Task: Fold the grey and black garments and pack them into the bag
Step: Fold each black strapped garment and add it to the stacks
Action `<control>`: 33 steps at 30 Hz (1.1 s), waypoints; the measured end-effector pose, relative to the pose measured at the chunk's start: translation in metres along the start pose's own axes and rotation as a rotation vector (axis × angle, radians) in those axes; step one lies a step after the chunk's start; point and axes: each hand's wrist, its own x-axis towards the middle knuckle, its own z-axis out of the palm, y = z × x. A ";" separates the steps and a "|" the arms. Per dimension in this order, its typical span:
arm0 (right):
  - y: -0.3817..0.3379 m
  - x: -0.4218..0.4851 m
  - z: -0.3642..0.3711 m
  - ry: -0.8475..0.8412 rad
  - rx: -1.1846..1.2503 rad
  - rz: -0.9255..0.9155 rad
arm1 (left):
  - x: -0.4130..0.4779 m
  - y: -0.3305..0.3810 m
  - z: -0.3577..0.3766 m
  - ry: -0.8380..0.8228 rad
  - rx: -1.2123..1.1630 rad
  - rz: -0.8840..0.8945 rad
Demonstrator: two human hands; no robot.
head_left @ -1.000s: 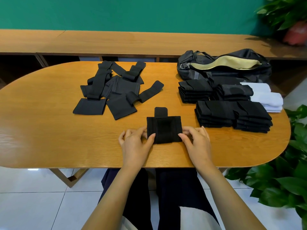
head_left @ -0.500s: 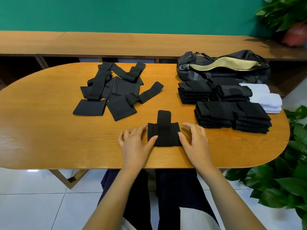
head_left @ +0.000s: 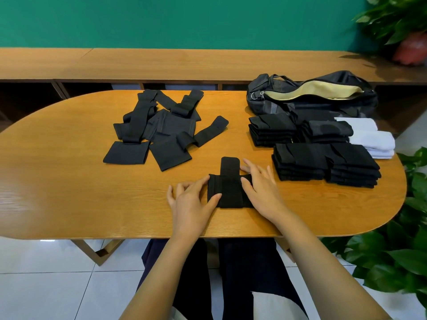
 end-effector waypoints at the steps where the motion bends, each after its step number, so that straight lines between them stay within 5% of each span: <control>1: 0.000 -0.002 -0.001 0.013 -0.007 -0.009 | 0.000 0.000 0.000 0.001 -0.003 0.004; 9: 0.012 -0.032 -0.012 -0.049 -0.182 -0.291 | -0.002 -0.001 0.001 -0.013 -0.071 0.128; 14: 0.017 -0.034 -0.014 0.079 -0.322 -0.402 | -0.003 0.001 -0.001 -0.040 -0.067 0.154; 20: 0.007 -0.031 -0.009 0.185 -0.247 -0.326 | -0.003 0.000 -0.002 -0.084 -0.023 0.234; 33: 0.017 -0.028 0.003 0.146 0.064 -0.182 | 0.001 -0.005 0.002 -0.052 -0.092 0.180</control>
